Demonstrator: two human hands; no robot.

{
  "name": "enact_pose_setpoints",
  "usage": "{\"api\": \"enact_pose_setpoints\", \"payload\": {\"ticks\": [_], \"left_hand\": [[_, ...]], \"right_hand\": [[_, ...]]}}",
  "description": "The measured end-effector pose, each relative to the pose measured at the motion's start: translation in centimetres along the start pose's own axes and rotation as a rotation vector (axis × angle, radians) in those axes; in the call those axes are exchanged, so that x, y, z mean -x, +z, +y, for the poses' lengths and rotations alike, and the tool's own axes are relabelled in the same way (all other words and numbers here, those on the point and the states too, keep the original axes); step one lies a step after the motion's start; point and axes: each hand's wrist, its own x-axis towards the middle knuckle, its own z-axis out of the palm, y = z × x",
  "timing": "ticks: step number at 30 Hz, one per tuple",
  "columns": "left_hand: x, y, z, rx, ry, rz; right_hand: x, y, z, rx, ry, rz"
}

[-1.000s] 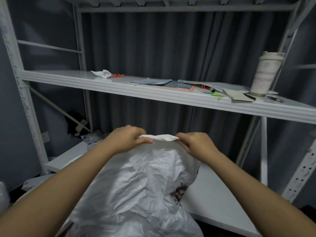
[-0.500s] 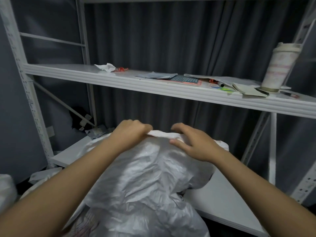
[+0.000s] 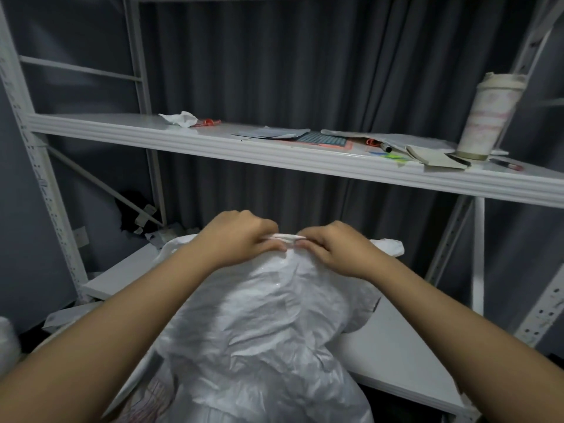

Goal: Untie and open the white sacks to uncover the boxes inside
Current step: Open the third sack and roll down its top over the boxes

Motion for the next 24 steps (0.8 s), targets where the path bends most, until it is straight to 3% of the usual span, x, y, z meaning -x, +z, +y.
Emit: {"api": "enact_pose_setpoints", "payload": {"ticks": [2, 3, 7, 8, 9, 11, 12, 14, 17, 18, 20, 22, 24], "left_hand": [[0.0, -0.6, -0.9, 0.224, -0.1, -0.147], [0.1, -0.7, -1.2, 0.271, -0.108, -0.142], [-0.4, -0.9, 0.0, -0.068, 0.002, 0.165], [-0.5, -1.1, 0.5, -0.047, 0.015, 0.139], [-0.7, -1.3, 0.7, 0.05, 0.009, 0.053], [-0.8, -2.0, 0.2, 0.387, -0.081, -0.222], [-0.8, -2.2, -0.1, 0.521, -0.118, -0.308], [-0.9, -1.8, -0.4, 0.606, -0.114, -0.285], [-1.0, -1.2, 0.5, 0.185, -0.026, 0.017], [-1.0, -1.0, 0.9, 0.066, 0.012, 0.077], [-0.9, -1.3, 1.1, 0.03, 0.061, 0.042], [-0.9, -2.2, 0.4, 0.058, 0.01, -0.116], [-0.9, -2.5, -0.6, 0.11, 0.001, -0.134]], "right_hand": [[0.4, 0.3, 1.1, 0.311, -0.09, 0.206], [0.7, 0.4, 1.3, 0.358, -0.119, 0.27], [0.0, -1.0, -0.3, -0.065, 0.002, 0.067], [-0.4, -1.1, -0.3, -0.096, 0.016, -0.009], [-0.5, -1.2, -0.4, 0.036, -0.007, -0.045], [0.0, -1.1, -0.5, 0.421, -0.015, 0.011], [0.6, -0.8, -0.1, 0.498, -0.024, 0.042], [1.3, -0.7, -0.1, 0.337, 0.006, 0.057], [0.9, -1.7, -0.6, -0.294, 0.137, -0.123], [0.8, -1.8, -0.5, -0.396, 0.176, -0.099], [1.1, -1.8, -0.4, -0.23, 0.177, -0.008], [2.0, -1.4, 0.4, 0.109, 0.119, 0.105], [2.7, -1.7, 0.8, 0.114, 0.11, 0.173]]}}
